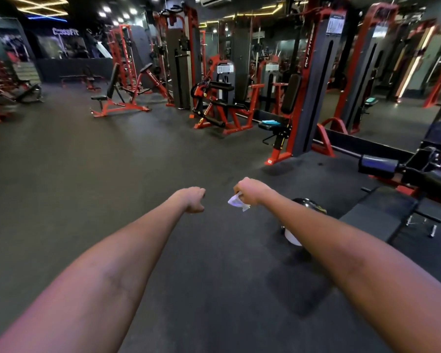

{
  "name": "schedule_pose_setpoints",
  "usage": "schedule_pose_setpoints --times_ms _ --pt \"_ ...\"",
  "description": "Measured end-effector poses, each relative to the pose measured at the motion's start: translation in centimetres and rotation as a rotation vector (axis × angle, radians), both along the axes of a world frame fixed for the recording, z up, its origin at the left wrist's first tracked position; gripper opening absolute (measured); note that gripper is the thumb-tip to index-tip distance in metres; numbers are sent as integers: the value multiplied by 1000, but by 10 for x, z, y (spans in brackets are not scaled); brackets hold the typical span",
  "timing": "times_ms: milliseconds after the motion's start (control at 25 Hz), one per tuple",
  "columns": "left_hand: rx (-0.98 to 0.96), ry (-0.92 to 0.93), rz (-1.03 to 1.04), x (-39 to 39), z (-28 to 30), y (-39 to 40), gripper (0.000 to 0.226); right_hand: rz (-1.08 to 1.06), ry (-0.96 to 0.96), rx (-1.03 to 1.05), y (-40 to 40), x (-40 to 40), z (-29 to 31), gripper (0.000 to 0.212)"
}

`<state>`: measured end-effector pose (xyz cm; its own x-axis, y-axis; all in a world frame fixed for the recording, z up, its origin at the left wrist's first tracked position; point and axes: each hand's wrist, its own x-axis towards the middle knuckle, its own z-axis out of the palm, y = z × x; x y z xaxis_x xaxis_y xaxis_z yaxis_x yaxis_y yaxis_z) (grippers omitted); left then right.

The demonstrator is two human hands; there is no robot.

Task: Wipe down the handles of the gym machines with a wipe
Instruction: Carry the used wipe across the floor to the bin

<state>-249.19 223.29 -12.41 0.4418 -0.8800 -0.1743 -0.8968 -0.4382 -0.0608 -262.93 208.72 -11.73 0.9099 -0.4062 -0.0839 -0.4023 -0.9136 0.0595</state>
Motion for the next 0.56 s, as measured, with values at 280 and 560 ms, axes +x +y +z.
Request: schedule_pose_setpoints --times_ms 280,560 --pt "7 -36 -11 127 12 -171 49 77 -32 -28 -165 133 13 20" --pt "85 -118 -108 248 -7 -350 48 24 -23 -11 -338 242 -3 22"
